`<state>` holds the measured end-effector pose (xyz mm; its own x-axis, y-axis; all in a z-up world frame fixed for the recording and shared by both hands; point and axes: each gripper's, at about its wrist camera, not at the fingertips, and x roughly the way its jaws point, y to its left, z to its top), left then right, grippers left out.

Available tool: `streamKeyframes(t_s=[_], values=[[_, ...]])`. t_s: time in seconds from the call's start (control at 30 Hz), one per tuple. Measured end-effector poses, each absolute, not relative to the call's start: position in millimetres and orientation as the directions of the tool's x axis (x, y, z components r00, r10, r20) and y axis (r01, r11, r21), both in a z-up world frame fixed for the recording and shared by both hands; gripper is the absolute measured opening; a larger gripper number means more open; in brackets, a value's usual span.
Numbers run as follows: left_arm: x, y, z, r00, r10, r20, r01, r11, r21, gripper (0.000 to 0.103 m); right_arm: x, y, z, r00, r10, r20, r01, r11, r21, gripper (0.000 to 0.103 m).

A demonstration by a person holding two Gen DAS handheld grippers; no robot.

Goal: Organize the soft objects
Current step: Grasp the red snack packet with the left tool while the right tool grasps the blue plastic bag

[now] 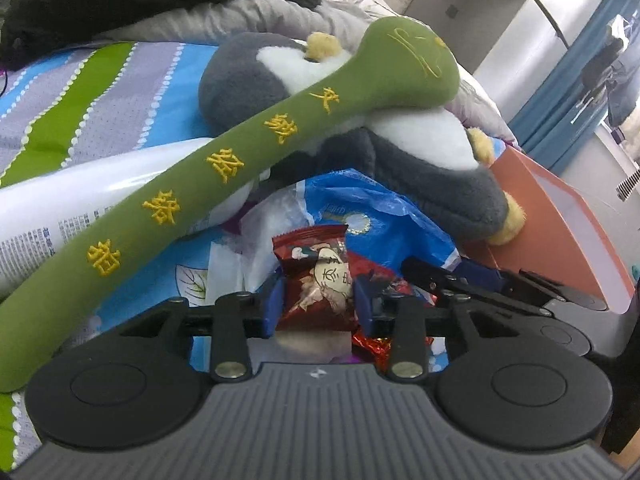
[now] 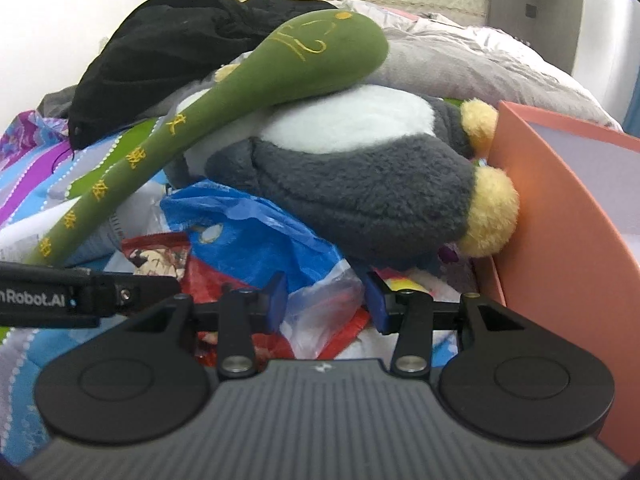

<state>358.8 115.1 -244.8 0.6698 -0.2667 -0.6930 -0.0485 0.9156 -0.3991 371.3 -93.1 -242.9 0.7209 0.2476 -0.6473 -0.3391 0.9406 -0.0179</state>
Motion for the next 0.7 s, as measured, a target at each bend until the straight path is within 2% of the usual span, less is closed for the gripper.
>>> streamKeyframes(t_s=[0.3,0.7], values=[[347,118,-236,0.702,-0.251,-0.667,-0.062,0.911,-0.407,0.036,355,-94,-231,0.730,0.274,-0.627,-0.370,0.929,-0.025,0.037],[286,116,-203,0.734,-0.201,-0.648,-0.110,0.907,-0.406,0.036,300,-106,-201,0.753,0.244,-0.612,-0.346,0.937,-0.052,0.035]])
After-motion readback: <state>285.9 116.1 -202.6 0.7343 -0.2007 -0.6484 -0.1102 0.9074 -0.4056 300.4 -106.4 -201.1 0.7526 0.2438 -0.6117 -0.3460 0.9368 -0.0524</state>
